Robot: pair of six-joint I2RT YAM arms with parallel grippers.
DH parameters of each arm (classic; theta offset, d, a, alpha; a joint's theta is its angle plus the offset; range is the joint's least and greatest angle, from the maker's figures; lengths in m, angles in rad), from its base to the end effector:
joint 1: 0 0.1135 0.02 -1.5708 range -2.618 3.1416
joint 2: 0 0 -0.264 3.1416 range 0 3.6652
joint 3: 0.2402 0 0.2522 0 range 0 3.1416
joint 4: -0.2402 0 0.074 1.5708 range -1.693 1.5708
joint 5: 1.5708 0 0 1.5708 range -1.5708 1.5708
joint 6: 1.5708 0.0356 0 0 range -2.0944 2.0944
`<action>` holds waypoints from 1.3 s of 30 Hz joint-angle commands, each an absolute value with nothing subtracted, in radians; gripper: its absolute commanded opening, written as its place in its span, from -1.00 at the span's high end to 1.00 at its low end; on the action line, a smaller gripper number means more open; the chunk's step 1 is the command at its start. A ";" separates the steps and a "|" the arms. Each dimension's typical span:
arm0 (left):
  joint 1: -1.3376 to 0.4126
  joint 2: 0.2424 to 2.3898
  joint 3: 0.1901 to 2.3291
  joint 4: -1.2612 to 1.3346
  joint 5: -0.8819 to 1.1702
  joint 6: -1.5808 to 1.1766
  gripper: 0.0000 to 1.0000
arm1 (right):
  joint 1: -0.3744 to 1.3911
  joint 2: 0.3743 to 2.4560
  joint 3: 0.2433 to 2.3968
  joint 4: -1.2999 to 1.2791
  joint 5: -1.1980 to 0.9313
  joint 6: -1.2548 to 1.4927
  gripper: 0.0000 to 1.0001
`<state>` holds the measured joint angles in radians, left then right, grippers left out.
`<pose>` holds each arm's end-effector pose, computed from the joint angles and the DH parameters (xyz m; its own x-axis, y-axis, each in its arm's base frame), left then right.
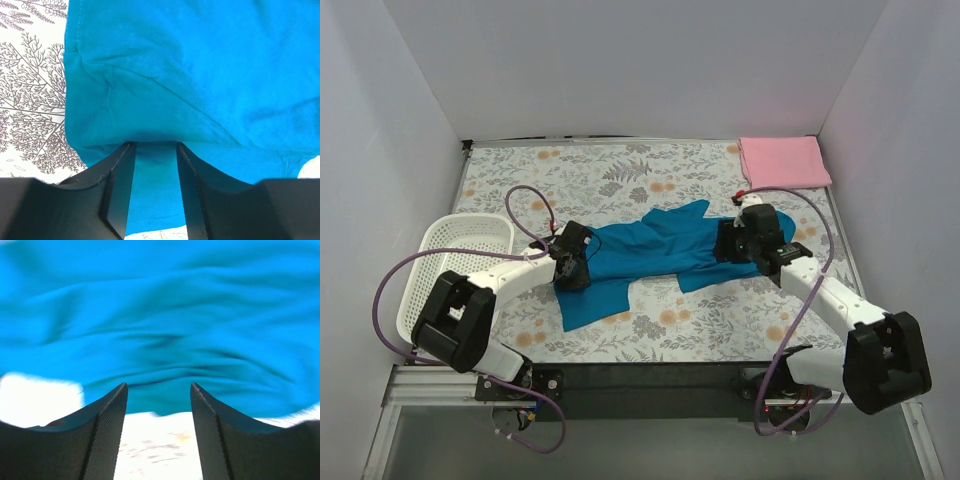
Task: Fold and stack the t-shirts
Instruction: Flatten the tshirt out
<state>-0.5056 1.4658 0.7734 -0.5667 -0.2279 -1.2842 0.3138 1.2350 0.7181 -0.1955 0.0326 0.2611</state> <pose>0.2248 -0.1153 0.1624 -0.6298 -0.7194 -0.2930 -0.6825 0.6926 -0.2334 0.2463 0.0787 0.2222 -0.6742 0.0525 -0.7366 -0.1149 0.9779 0.1748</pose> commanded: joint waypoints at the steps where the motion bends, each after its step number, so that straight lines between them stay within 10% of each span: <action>1: -0.503 1.414 0.770 -0.543 -0.242 -1.264 0.24 | 0.474 1.181 0.719 -0.236 0.095 0.239 -0.18; 14: -0.505 1.302 0.730 -0.509 -0.239 -1.290 0.21 | 0.856 1.479 0.902 -0.367 0.327 0.268 -0.08; 39: -0.503 1.299 0.730 -0.515 -0.238 -1.299 0.21 | 0.928 1.706 0.968 -0.535 0.428 0.322 0.26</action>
